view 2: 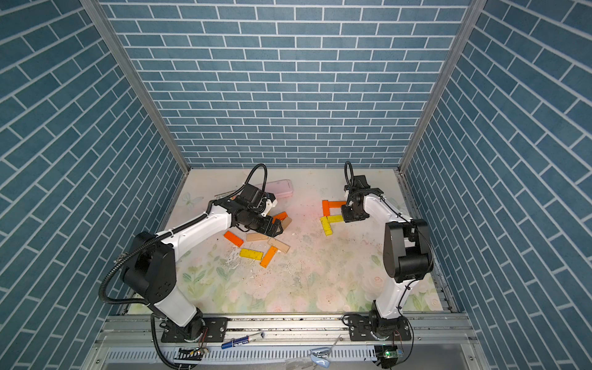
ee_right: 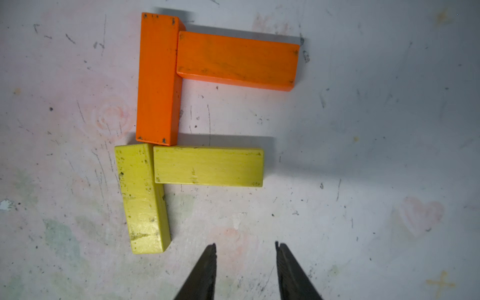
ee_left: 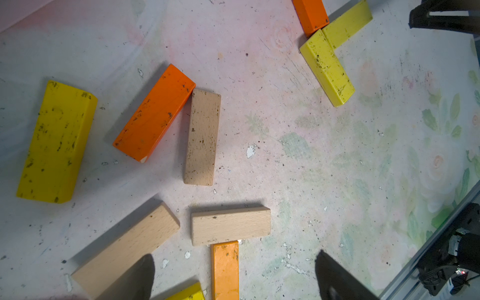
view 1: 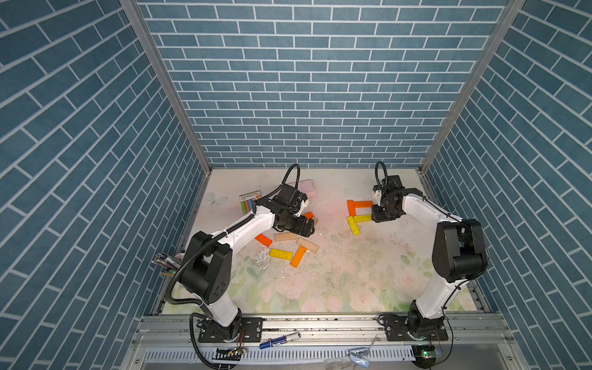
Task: Assemble the number 6 with building blocks
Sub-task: Adjust the building block at the center of the board.
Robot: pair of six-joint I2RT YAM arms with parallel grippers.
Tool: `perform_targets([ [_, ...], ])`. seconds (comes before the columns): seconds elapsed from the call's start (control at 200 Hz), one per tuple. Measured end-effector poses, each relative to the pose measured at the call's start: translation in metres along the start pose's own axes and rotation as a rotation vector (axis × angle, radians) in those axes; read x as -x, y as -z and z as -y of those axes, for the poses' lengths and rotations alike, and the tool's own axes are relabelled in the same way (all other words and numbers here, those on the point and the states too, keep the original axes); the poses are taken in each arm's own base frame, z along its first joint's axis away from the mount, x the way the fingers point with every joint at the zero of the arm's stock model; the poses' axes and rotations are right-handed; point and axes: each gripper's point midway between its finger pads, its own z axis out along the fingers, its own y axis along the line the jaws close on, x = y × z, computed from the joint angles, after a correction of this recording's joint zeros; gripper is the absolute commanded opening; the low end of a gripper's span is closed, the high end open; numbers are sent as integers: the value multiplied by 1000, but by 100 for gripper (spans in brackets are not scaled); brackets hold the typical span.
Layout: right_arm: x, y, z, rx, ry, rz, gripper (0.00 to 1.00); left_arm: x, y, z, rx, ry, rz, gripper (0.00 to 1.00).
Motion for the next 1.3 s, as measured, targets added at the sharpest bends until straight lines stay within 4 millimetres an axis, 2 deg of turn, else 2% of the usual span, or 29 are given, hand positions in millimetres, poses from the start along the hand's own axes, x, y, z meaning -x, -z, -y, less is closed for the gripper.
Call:
perform_targets([
  [0.125, 2, 7, -10, -4, -20, 29, 38, 0, 0, 0, 3, 0, -1, 97],
  [0.225, 8, 8, -36, 14, -4, 53, 33, 0, 0, -2, 18, 0, 2, 97],
  [0.335, 13, 7, -66, 39, 19, 61, 21, 1, 1, -8, 50, 3, 8, 96],
  [0.455, 21, -1, -95, 67, 39, 63, 18, 5, 7, -15, 103, 5, 34, 96],
  [0.665, 23, -20, -124, 82, 52, 32, 16, 13, 23, -24, 158, 15, 84, 96],
  [0.85, 23, -38, -136, 73, 51, -8, 16, 14, 24, -27, 173, 21, 89, 96],
  [1.04, 20, -57, -137, 45, 36, -50, 17, 14, 24, -27, 173, 22, 89, 96],
  [1.3, 11, -68, -132, 11, 22, -89, 28, 14, 24, -26, 169, 22, 89, 96],
])
